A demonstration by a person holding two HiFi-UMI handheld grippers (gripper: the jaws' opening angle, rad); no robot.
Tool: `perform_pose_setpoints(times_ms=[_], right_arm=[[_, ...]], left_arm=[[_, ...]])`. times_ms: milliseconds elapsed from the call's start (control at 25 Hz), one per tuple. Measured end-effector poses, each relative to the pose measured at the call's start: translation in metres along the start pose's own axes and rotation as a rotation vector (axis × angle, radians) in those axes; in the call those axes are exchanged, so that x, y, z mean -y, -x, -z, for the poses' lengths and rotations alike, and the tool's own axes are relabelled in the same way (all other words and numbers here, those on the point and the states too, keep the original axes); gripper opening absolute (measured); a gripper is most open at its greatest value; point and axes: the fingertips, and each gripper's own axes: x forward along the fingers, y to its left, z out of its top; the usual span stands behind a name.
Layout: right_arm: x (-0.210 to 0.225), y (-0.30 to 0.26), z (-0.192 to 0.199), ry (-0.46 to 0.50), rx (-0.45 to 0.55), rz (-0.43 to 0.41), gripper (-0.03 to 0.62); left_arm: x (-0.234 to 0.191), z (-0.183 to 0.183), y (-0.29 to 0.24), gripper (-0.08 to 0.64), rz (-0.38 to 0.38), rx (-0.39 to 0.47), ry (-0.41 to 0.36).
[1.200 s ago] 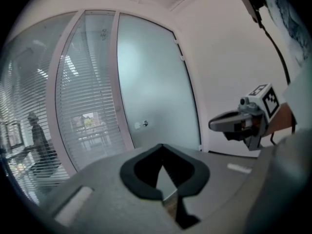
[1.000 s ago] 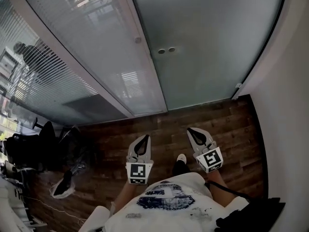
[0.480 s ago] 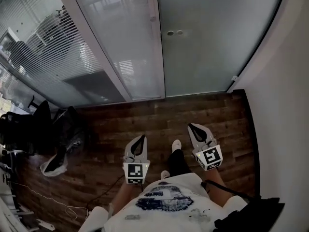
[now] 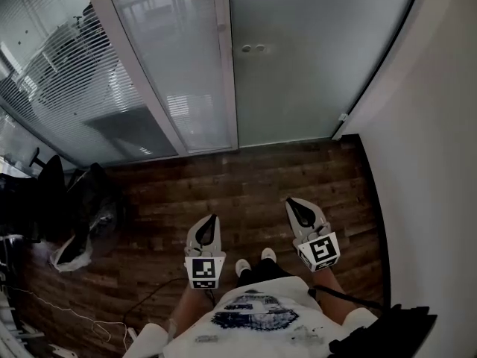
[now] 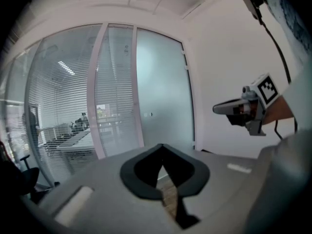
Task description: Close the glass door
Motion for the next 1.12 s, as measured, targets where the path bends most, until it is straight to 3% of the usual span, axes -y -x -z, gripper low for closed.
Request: perform_pose_setpoints(times_ms=[240, 560, 1120], right_arm=[[0.008, -0.001, 0.002, 0.005, -0.011, -0.032, 0.005], [0.022, 0.021, 0.004, -0.031, -0.005, -0.009, 0.005], [0.018, 0.037, 0.001, -0.038, 0.005, -0.006, 0.005]], left_arm=[[0.012, -0.016, -0.010, 0.002, -0.012, 0.015, -0.019], [0.044, -0.039, -0.017, 0.002, 0.017, 0.039, -0.041], [0.058, -0.039, -0.015, 0.002, 0.036, 0.025, -0.064]])
